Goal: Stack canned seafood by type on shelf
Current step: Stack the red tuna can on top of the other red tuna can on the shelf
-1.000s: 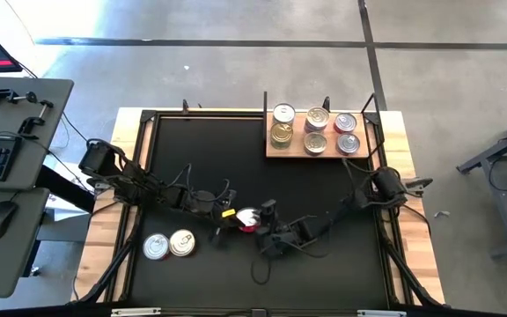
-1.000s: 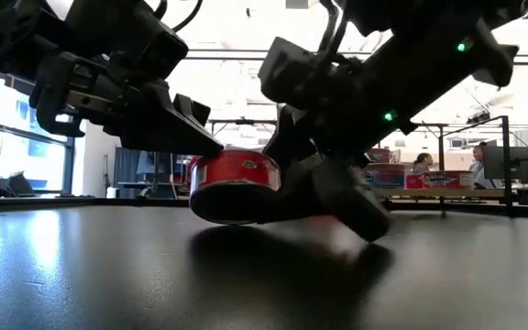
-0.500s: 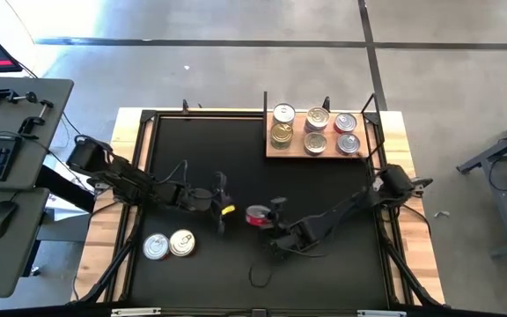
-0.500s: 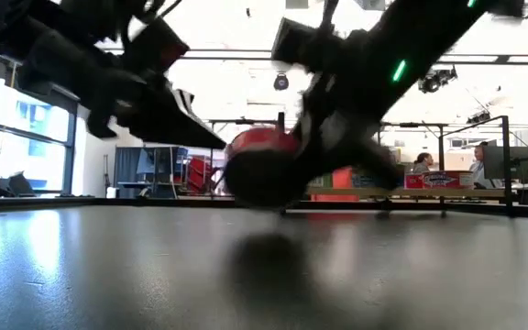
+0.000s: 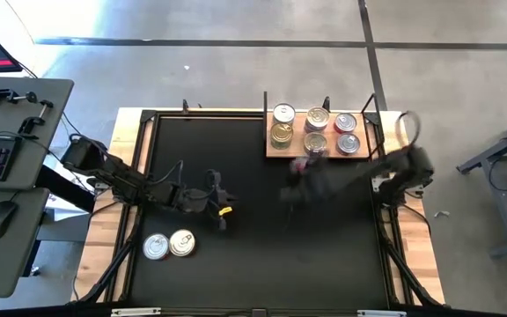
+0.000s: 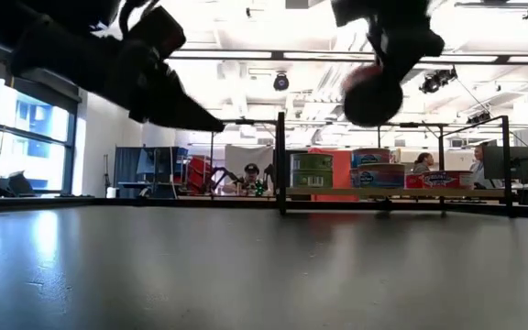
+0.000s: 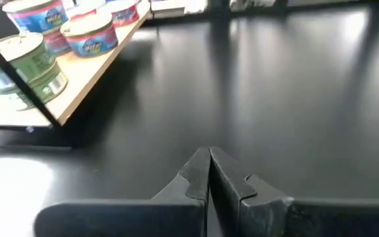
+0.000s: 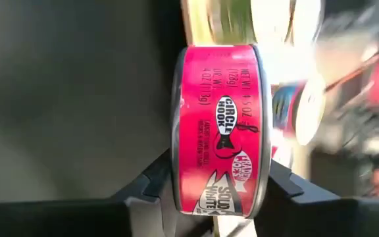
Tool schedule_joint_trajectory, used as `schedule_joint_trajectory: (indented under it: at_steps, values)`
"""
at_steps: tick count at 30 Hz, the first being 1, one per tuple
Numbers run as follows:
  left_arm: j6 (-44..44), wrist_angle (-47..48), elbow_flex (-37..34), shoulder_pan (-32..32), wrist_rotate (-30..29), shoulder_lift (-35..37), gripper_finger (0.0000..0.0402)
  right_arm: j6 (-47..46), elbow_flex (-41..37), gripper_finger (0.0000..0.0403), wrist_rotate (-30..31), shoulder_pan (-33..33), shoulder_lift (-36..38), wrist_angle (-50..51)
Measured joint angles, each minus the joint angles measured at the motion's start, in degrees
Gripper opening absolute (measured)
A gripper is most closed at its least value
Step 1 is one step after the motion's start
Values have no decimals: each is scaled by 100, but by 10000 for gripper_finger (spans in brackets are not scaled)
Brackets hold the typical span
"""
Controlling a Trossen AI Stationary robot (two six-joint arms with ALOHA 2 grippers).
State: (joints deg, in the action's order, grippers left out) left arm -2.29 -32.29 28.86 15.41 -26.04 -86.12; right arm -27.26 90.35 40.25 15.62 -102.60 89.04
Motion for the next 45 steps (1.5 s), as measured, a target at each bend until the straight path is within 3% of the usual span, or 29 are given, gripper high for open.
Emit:
schedule_joint_trajectory:
  at_steps: [4, 9, 17, 25, 43, 45]
  values:
    - [1, -183, 2, 160, 4, -34, 1, 680, -794, 118, -620, -1144, 834, -88]
    - [91, -241, 2, 320, 11, -34, 1, 813, -1583, 118, -541, -2688, 1571, -194]
    - [247, -276, 2, 344, 9, -36, 1, 1423, -2405, 118, 45, -4191, 1469, -1657]
    - [250, -274, 2, 342, 9, -36, 1, 1615, -2562, 118, 1155, -4780, 1063, -2232]
    - [191, -266, 2, 342, 11, -36, 1, 1990, -2540, 118, 1349, -5051, 357, -2542]
    - [191, -265, 2, 342, 11, -36, 1, 1963, -2545, 135, 1321, -5054, 346, -2535]
